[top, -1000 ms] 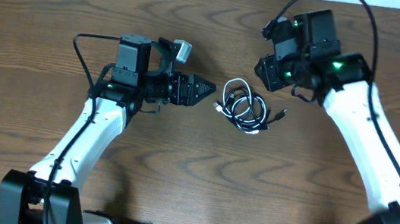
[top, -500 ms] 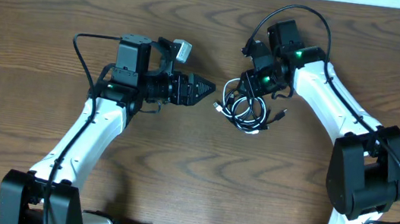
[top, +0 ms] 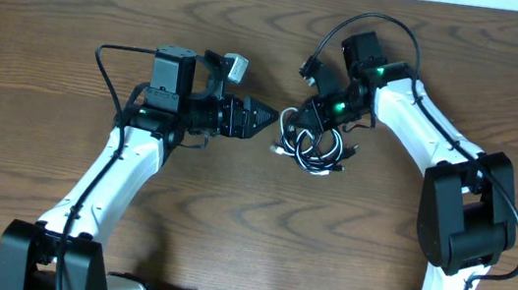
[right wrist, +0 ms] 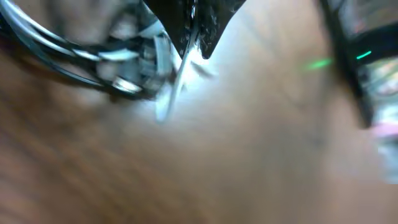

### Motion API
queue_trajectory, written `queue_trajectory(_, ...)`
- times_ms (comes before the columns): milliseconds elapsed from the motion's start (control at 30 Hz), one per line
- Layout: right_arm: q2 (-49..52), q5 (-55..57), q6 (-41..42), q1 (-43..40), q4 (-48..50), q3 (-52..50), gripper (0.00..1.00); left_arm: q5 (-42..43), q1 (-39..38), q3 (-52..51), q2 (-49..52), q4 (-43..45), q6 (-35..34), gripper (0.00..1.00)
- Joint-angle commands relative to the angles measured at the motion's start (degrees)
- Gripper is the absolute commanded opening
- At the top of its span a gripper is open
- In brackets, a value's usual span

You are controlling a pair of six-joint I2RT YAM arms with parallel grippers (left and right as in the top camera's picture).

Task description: Untangle cables

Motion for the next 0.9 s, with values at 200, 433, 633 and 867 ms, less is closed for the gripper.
queue_trajectory(200, -12.52, -21.94, -8.98, -5.57, 1.18, -0.24, 0.01, 1.09, -0.02, 0.09, 0.24, -0.57, 0.98, 0.74)
queue_trajectory(433, -23.80, -21.94, -5.64, -7.65, 3.26, -0.24, 0.01, 1.09, -0.02, 0.09, 0.24, -0.61, 1.25, 0.75)
queue_trajectory(633, -32.41, -21.94, 4.79, -7.63, 15.17, -0.20, 0.01, 1.11, -0.02, 0.09, 0.24, -0.68, 1.20, 0.74)
queue_trajectory(867, -35.69, -21.16, 15.37, -8.76, 24.20, -0.20, 0.01, 1.09, -0.02, 0.09, 0.24, -2.78, 2.36, 0.74)
